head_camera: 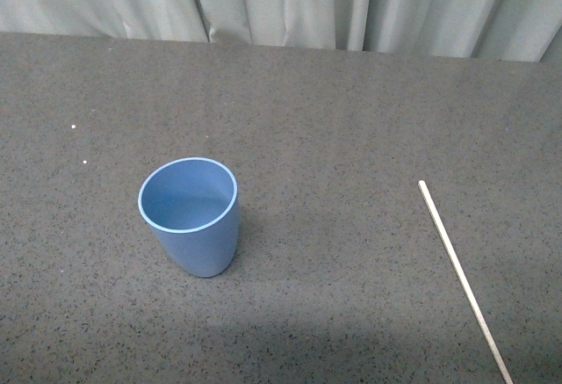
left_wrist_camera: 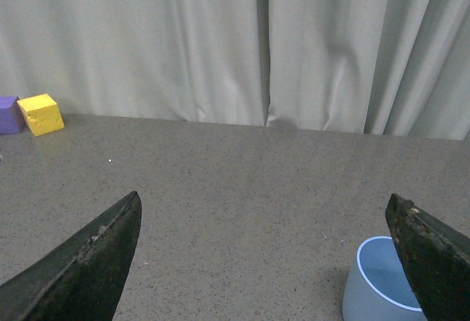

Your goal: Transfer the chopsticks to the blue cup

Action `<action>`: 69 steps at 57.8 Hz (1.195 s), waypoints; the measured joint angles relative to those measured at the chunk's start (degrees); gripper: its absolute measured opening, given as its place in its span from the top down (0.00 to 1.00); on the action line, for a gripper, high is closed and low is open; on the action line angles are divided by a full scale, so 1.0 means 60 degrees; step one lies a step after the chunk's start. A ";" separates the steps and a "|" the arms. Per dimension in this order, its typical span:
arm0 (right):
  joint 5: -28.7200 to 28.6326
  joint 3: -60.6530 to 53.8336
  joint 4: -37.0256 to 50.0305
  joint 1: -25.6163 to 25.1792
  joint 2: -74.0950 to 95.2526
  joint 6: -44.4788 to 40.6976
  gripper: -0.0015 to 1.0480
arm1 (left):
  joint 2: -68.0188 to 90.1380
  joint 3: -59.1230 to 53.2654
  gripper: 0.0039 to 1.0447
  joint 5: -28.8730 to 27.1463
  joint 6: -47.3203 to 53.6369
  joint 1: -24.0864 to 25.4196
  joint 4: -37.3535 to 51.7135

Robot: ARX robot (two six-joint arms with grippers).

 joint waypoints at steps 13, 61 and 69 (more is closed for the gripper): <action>-0.0794 0.2058 0.0255 0.0324 0.4379 0.0627 0.09 | 0.0000 0.0000 0.06 0.0004 0.0004 0.0000 0.0000; -0.1377 0.5945 -0.1246 0.1111 0.9242 0.1122 0.31 | 0.0000 0.0000 0.06 0.0004 0.0004 0.0000 0.0000; -0.1184 0.6175 -0.1588 0.1133 0.9530 0.1191 0.55 | 0.0000 0.0000 0.06 0.0004 0.0004 0.0000 0.0000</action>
